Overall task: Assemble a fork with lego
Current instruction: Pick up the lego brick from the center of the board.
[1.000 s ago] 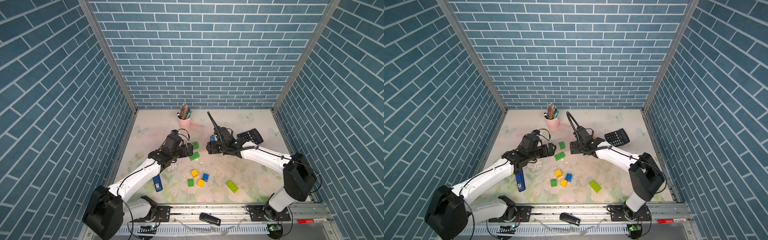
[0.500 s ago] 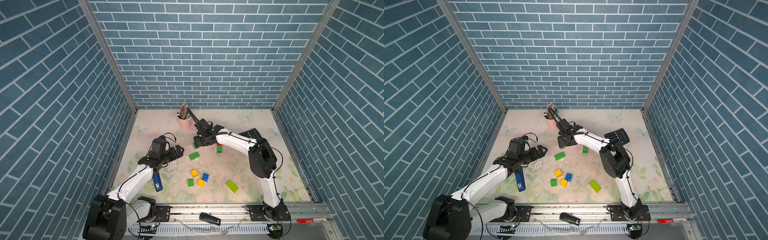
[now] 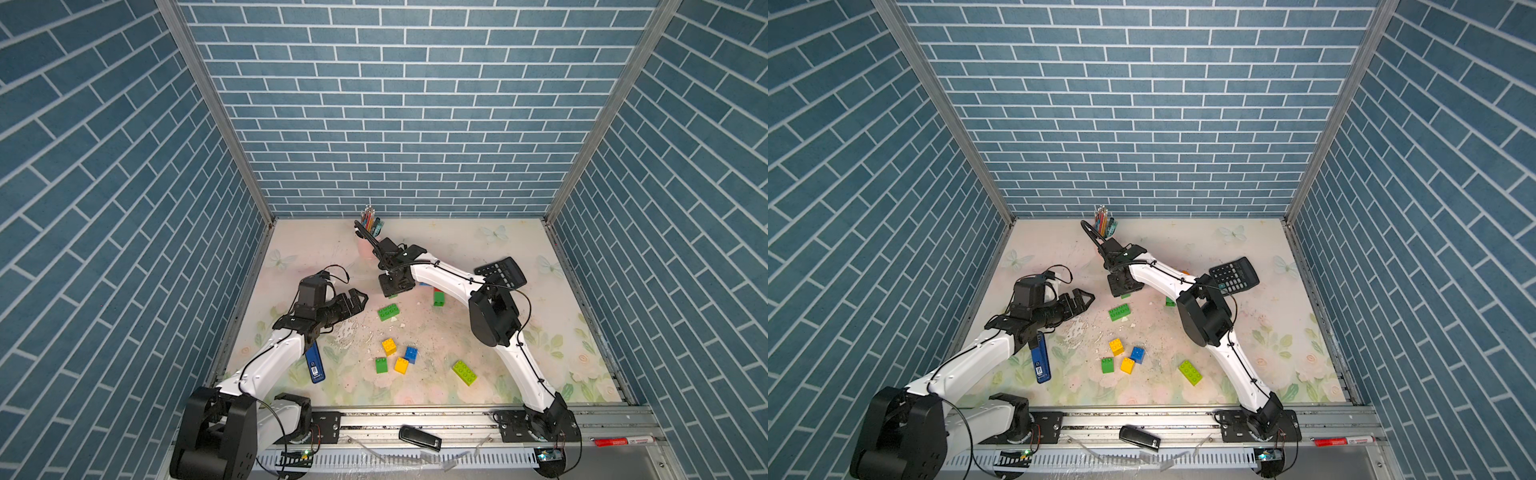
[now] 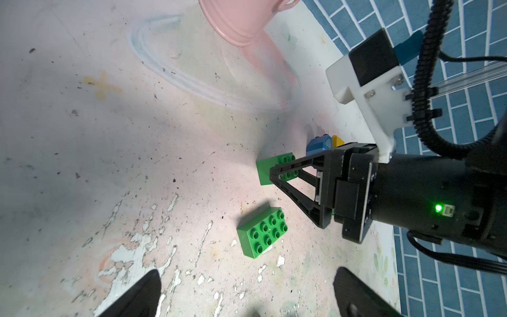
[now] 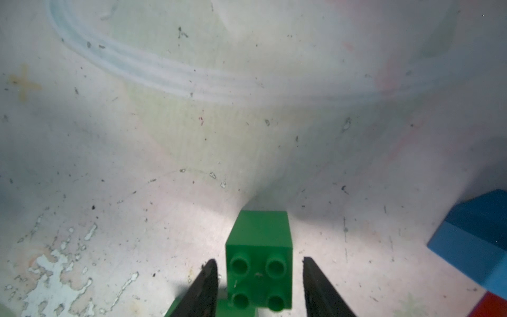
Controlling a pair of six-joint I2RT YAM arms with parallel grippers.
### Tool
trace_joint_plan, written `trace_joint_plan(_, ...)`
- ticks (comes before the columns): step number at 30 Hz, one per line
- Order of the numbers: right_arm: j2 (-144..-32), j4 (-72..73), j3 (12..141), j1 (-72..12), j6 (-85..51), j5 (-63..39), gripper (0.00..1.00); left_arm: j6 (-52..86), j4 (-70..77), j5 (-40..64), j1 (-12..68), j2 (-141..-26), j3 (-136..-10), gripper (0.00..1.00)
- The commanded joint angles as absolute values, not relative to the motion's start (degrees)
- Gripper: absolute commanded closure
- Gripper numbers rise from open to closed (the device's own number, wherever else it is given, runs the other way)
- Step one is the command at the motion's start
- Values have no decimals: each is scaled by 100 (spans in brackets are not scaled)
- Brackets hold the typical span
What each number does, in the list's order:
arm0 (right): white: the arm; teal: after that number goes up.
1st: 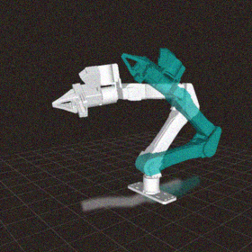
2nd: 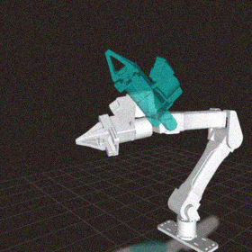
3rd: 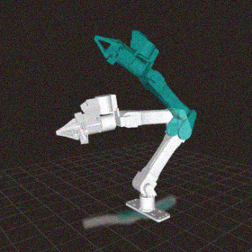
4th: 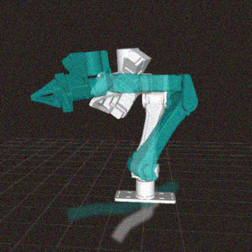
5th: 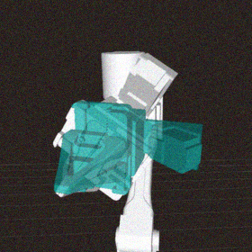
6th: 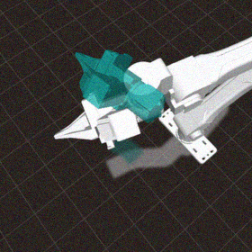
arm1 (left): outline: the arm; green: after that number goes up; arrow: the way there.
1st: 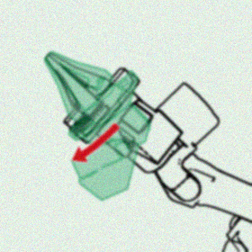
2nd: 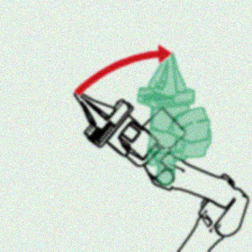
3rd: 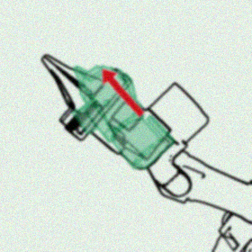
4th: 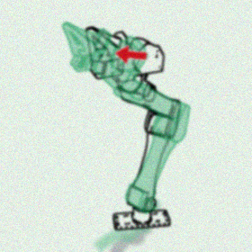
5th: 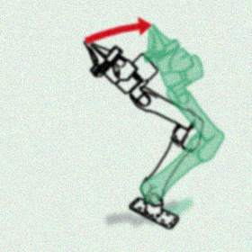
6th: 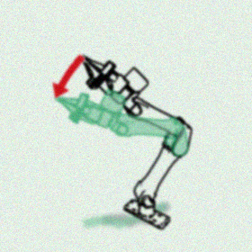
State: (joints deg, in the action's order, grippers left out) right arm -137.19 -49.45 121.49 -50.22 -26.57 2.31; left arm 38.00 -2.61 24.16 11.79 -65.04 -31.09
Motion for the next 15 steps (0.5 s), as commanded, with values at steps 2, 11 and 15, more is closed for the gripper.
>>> trace_joint_plan(2, -13893, -5416, 12392, -5045, -2551, 471, 53, 3772, -135, 2520, 1133, -6573, -3065, 1)
trace_joint_plan(11, -14080, -5544, 12756, -5044, -2483, 497, 67, 3707, -182, 2517, 1130, -6614, -3105, 1)
trace_joint_plan(15, -14063, -5577, 12825, -5035, -2444, 517, 70, 3611, -368, 2446, 1134, -6546, -3139, 1)
